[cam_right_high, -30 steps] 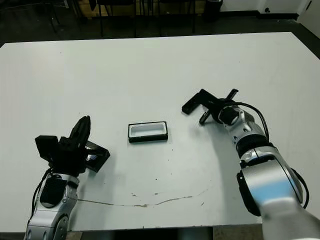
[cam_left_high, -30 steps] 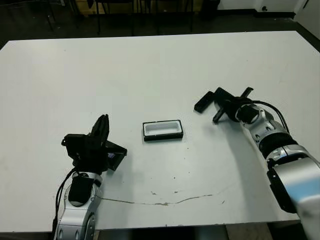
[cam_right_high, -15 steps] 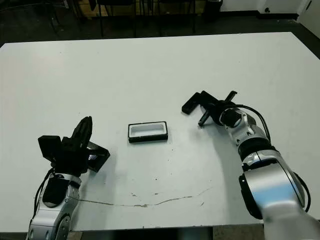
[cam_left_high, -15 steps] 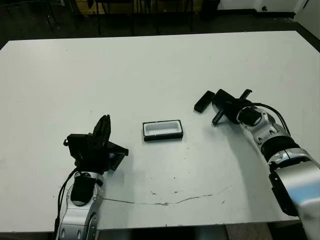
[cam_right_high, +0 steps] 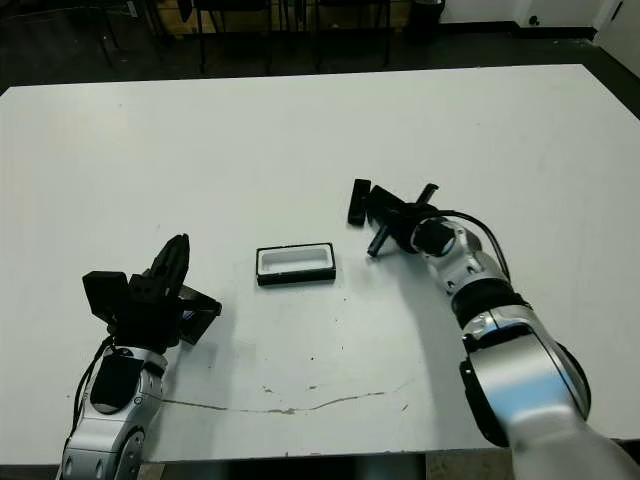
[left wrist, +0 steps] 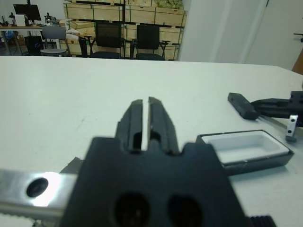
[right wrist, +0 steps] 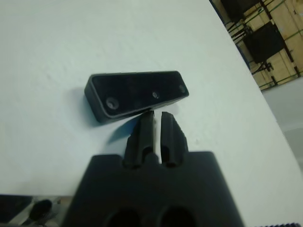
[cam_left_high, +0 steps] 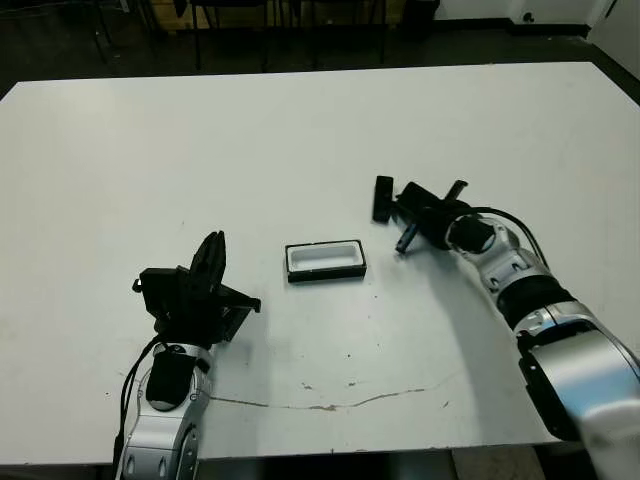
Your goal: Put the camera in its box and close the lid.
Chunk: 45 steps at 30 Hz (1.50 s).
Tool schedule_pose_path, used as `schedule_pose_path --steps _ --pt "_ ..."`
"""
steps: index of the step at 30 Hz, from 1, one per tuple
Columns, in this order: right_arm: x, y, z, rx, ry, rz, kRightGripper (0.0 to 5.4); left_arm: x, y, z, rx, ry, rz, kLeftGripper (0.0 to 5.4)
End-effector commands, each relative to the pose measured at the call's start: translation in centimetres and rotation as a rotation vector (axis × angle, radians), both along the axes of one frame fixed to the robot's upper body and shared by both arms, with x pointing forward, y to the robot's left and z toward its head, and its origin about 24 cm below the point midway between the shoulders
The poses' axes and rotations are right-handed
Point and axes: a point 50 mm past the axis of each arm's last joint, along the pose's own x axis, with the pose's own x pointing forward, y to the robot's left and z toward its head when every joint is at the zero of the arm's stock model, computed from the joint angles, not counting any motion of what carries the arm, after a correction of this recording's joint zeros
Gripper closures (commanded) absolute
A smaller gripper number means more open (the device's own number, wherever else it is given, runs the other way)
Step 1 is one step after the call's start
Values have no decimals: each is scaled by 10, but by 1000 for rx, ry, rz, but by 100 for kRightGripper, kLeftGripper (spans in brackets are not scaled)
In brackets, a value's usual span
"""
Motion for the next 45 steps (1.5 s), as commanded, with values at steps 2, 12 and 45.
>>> schedule_pose_path --steps 2,12,45 --pt "-7 4 -20 -58 85 -18 540 -3 0 -5 5 23 10 536" --pt "-2 -8 -14 -117 -13 -101 540 -4 1 -7 6 26 18 536" --pt "-29 95 51 574 -55 -495 253 7 1 -4 3 3 10 540"
